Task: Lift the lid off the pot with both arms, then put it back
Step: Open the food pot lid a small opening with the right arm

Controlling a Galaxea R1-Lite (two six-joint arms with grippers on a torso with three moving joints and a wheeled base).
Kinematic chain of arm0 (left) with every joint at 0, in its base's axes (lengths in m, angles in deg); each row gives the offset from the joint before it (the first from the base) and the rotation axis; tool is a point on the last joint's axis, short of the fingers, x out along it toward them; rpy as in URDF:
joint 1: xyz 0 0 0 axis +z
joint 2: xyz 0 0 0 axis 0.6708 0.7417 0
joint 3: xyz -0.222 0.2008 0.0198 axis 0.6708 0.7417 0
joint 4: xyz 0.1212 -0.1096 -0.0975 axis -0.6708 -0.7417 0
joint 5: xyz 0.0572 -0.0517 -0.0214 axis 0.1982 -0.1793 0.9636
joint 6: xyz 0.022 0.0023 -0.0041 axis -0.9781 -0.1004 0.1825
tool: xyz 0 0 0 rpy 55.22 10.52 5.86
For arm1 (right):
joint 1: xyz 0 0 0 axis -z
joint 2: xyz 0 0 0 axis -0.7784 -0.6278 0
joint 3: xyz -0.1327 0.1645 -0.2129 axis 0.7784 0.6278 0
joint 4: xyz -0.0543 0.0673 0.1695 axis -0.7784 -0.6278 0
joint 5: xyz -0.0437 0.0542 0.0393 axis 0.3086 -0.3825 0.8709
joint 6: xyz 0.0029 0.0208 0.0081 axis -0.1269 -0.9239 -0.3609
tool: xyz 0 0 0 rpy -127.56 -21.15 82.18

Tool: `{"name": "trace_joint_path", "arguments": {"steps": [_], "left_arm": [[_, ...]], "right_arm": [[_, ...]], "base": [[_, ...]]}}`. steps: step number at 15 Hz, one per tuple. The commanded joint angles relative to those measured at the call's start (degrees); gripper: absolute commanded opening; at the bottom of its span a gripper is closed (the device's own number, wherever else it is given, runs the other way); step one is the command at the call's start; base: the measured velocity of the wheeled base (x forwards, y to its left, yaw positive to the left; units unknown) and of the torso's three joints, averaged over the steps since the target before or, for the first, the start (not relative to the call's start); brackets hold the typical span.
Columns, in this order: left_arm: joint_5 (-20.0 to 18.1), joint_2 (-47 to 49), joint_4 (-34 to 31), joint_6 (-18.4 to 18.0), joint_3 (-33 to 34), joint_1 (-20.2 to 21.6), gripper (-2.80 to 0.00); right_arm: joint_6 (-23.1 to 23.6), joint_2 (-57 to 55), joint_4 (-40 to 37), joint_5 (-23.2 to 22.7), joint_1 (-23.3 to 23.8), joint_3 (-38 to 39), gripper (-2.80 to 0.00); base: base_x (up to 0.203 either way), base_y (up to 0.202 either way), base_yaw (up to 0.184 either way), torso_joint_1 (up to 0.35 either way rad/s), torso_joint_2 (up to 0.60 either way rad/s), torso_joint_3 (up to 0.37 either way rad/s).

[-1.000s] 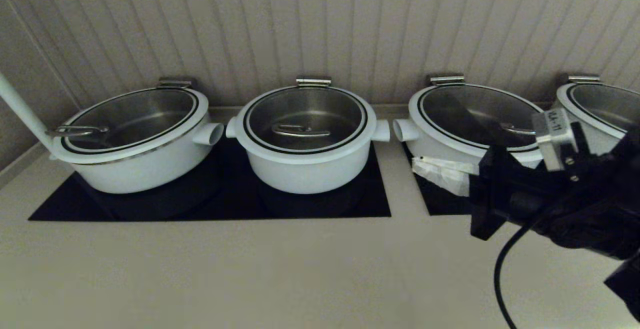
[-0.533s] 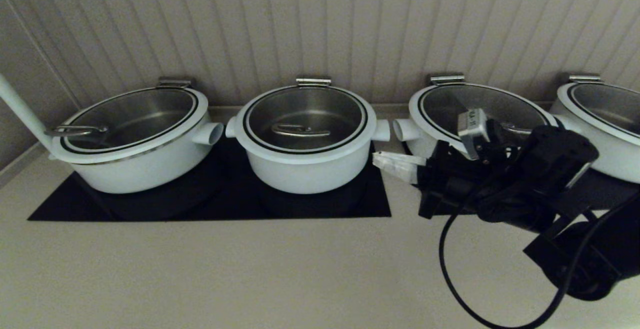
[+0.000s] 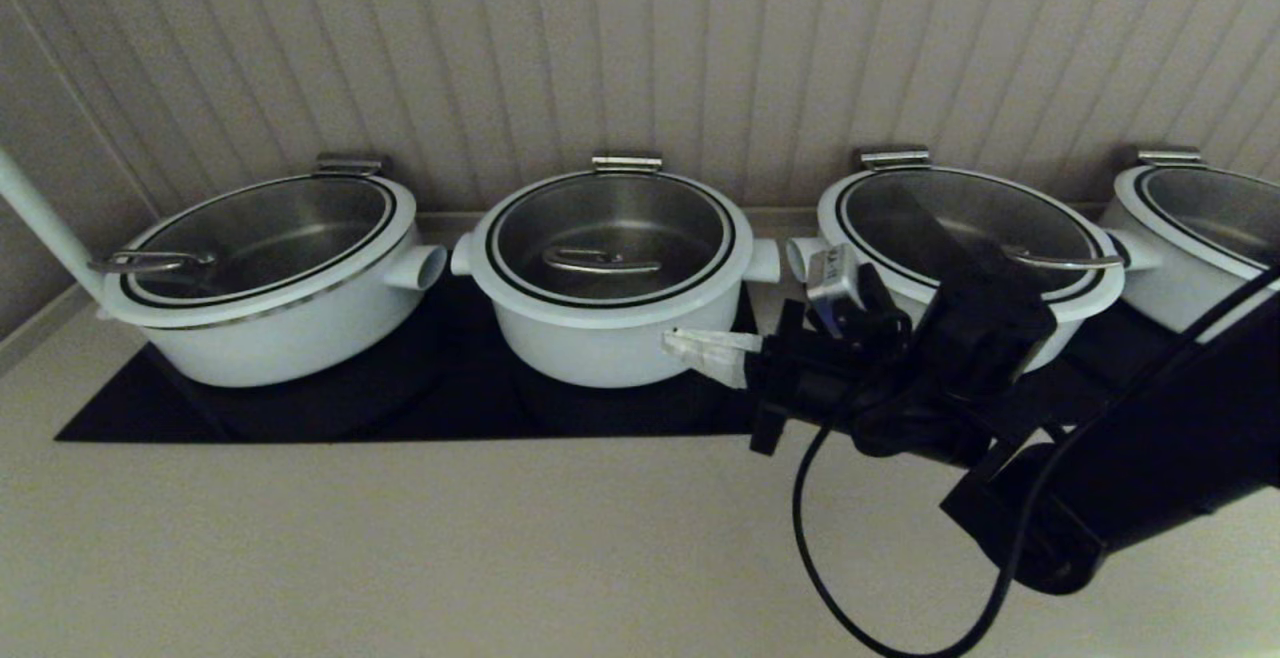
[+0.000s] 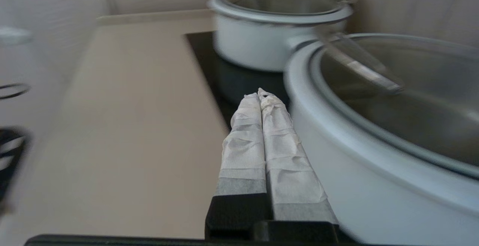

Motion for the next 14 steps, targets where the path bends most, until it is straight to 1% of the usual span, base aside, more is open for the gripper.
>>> {"name": "trace_joint_path", "arguments": {"steps": [1,2,4,7,11,14], "left_arm": [[0.05,-0.02,0.01,-0.02,0.00,0.04,-2.80],[0.05,-0.02,0.01,-0.02,0.00,0.04,-2.80],[0.05,-0.02,0.01,-0.02,0.00,0.04,-2.80],[0.05,-0.02,0.01,-0.02,0.00,0.04,-2.80],[0.05,-0.02,0.01,-0.02,0.00,0.04,-2.80],[0.05,-0.02,0.01,-0.02,0.00,-0.02,-2.80]], "right_arm": [[-0.08,-3.17,0.60,2.85,-0.15,-4.48,-2.80],[-0.10,-3.99,0.62,3.98,-0.15,-6.07,-2.80],[0.09,-5.07,0.63,4.82,-0.15,-7.79,-2.80],[0.16,-6.71,0.40,8.79,-0.55,-10.80,-2.80],[0.16,-8.09,0.44,9.21,-0.67,-11.41,-2.80],[0.07,-9.75,-0.07,9.30,-0.67,-14.69,-2.80]], "base": [[0.000,0.000,0.000,0.000,0.00,0.000],[0.000,0.000,0.000,0.000,0.00,0.000],[0.000,0.000,0.000,0.000,0.00,0.000],[0.000,0.000,0.000,0.000,0.00,0.000],[0.000,0.000,0.000,0.000,0.00,0.000],[0.000,0.000,0.000,0.000,0.00,0.000]]}}
